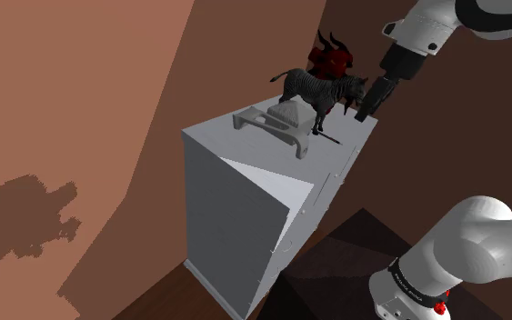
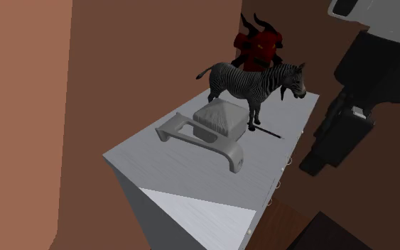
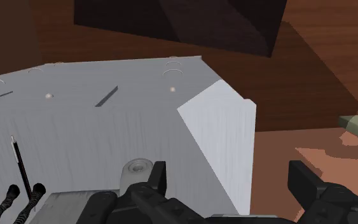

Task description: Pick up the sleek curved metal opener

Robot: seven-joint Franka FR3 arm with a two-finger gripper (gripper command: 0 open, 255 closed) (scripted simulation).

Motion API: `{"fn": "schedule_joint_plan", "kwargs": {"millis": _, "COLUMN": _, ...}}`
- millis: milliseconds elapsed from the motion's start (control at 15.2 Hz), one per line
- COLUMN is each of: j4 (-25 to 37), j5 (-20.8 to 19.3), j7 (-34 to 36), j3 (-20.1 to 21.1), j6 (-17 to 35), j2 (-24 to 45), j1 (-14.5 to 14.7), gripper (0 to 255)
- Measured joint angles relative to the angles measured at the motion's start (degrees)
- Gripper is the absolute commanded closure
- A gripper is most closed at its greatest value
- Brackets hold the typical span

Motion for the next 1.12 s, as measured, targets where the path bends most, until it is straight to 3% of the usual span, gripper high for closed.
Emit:
{"fn": "schedule_joint_plan", "kwargs": {"millis": 198, "j4": 0.08, "j5": -0.34, "j7": -0.49, "j3": 0.09, "j6": 1.9, "j2": 2.27, "j1": -0.06, "gripper": 0}}
{"fn": "schedule_joint_plan", "kwargs": {"millis": 528, "j4": 2.72, "j5": -1.5, "j7": -1.54, "j3": 0.87, "j6": 8.0, "j2": 11.94, "j1": -0.2, "gripper": 0}}
{"fn": "schedule_joint_plan", "kwargs": {"millis": 1122, "j4": 13.03, "j5": -4.85, "j7": -3.1, "j3": 1.78, "j6": 16.39, "j2": 32.36, "j1": -0.95, "gripper": 0}}
